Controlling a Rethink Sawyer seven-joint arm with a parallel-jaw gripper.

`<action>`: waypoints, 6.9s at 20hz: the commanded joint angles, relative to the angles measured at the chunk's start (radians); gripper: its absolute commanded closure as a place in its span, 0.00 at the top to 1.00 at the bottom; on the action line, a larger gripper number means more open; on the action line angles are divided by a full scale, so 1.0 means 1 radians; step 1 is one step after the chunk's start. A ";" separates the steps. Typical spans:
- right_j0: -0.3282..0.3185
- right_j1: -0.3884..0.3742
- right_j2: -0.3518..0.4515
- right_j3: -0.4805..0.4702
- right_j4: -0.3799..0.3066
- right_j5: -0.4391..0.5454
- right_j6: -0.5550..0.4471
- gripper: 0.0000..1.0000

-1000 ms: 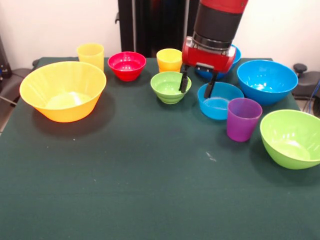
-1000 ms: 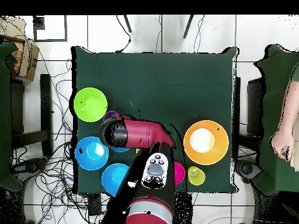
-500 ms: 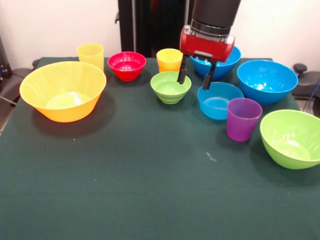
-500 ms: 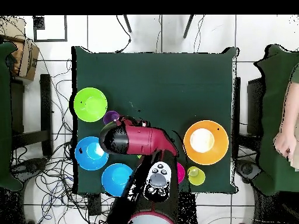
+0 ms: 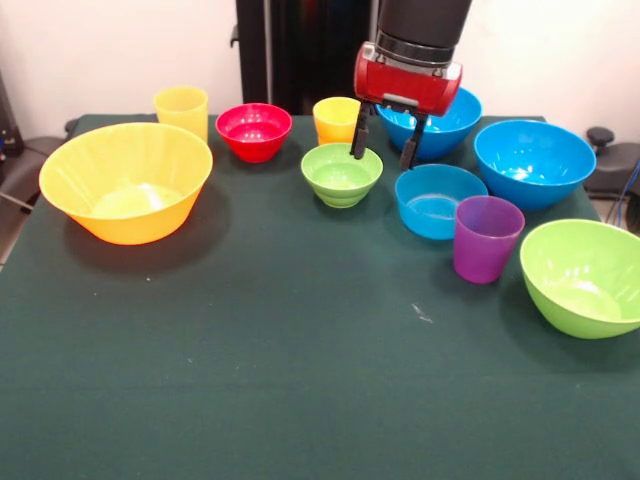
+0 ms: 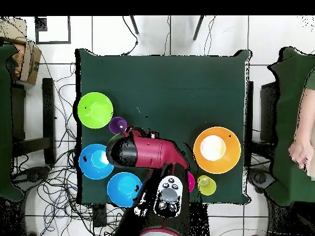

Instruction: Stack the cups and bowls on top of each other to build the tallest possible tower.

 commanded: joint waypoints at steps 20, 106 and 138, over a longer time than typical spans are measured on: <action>0.031 0.026 0.039 0.055 -0.065 -0.082 0.096 1.00; 0.041 -0.133 0.020 0.397 -0.075 -0.304 0.122 1.00; 0.119 -0.242 -0.026 0.465 -0.043 -0.232 0.147 1.00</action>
